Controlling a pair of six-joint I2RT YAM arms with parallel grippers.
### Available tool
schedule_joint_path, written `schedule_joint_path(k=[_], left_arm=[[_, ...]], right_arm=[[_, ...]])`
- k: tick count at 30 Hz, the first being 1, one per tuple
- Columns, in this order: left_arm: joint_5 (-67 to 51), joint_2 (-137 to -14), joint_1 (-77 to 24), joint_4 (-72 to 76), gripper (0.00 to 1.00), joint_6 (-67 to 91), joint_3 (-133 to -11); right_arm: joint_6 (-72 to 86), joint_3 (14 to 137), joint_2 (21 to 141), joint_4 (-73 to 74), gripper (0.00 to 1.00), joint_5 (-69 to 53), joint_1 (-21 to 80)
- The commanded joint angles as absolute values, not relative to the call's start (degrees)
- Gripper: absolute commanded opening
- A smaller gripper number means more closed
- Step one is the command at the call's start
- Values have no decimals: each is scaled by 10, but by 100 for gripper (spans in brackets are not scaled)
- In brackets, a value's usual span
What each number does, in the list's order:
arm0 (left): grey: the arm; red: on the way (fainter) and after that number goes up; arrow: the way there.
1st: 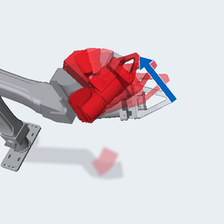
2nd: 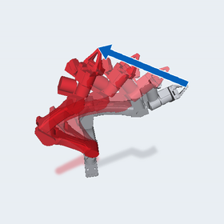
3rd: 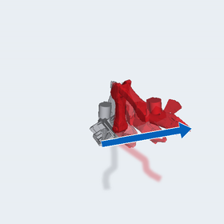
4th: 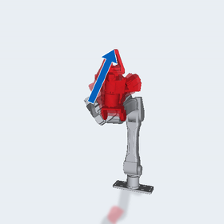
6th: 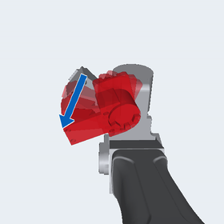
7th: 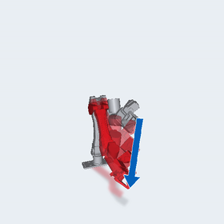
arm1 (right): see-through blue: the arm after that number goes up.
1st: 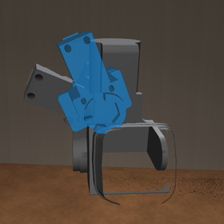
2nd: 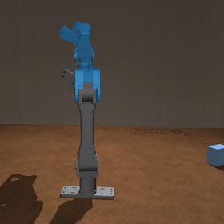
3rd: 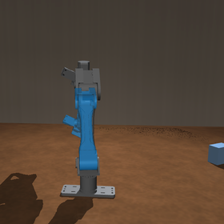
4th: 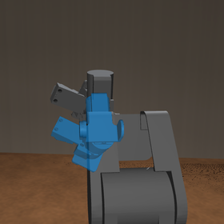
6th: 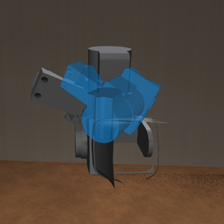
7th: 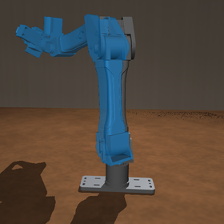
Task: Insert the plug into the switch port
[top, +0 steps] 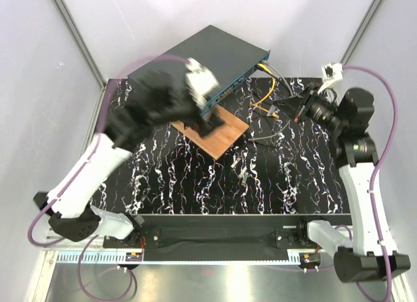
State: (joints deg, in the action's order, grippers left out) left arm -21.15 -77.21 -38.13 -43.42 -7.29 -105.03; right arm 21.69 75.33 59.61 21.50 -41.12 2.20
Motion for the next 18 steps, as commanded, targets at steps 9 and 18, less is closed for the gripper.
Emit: schedule_joint_path(k=[9,18], left_arm=[[47,-817,-590,-175,88,-104,-954],[41,-881,-627,-124,81,-107,-987]], right_arm=[[444,576,493,-138,0,-408,24],[469,537,460,-169,0,-410,24]])
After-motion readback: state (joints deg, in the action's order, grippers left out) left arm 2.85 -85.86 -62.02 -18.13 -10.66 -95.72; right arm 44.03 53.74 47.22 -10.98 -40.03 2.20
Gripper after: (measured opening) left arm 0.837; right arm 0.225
